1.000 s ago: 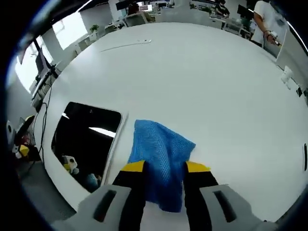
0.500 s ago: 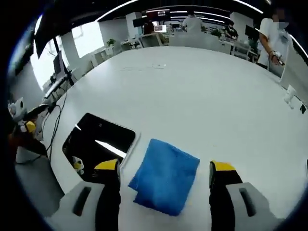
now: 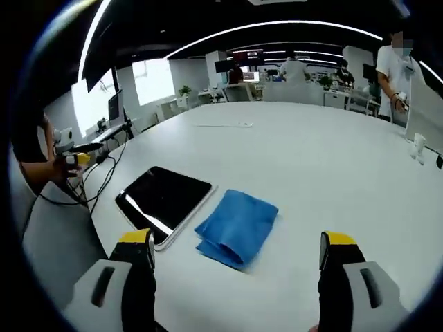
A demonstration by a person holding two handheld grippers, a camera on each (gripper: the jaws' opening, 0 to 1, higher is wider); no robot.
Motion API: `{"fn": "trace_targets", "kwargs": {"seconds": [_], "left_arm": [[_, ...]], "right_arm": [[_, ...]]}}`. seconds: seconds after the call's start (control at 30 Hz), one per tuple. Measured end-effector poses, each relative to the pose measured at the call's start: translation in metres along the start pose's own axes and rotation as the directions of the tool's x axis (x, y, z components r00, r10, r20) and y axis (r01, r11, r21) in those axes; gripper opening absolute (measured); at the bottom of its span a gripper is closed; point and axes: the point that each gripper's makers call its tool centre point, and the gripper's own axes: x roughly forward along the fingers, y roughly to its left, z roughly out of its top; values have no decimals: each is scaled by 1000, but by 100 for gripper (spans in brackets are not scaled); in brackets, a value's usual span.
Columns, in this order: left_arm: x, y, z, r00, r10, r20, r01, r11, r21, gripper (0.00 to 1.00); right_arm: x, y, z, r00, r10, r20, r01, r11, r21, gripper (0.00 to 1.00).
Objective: Wipe the mirror surface with the cleaning cloth until all visible marks leave the cleaned area.
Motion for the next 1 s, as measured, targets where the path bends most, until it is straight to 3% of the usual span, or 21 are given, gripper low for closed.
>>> {"fn": "trace_targets", "kwargs": {"seconds": [0.03, 0.07, 0.1, 0.2, 0.43, 0.57, 0.8, 0.87, 1.0], "left_arm": [[-1, 0, 0, 1000, -5, 6, 5, 1000, -17, 99], [-1, -7, 7, 998, -40, 57, 44, 996, -83, 99], [-1, -7, 9, 997, -40, 70, 46, 995, -84, 99], [-3, -8, 8, 997, -36, 64, 38, 999, -29, 99], [0, -1, -4, 1000, -16, -2, 16, 999, -40, 99], [-1, -3, -5, 1000, -24, 11, 25, 999, -47, 99], [-4, 3, -6, 999, -2, 33, 3, 998, -56, 99], [-3, 1, 2, 996, -17, 85, 25, 995, -101, 99], [-2, 4, 0, 997, 4, 77, 1, 998, -58, 99]], "right_arm": [[-3, -1, -3, 1000, -10, -12, 10, 1000, 4, 94], [-4, 0, -4, 1000, -11, -15, 11, 1000, 26, 91], [-3, 1, -4, 1000, -8, -15, 8, 1000, 29, 93], [-1, 7, -2, 1000, -2, -5, 2, 999, 35, 98], [-2, -3, -9, 999, -38, -39, 41, 994, 97, 98], [-6, -12, -6, 996, -83, -18, 84, 992, 97, 98], [-11, -15, -14, 992, -115, -59, 120, 988, 95, 98], [-13, -13, -10, 991, -121, -54, 125, 989, 73, 98], [-13, -12, -13, 990, -129, -63, 133, 988, 75, 98]]}}
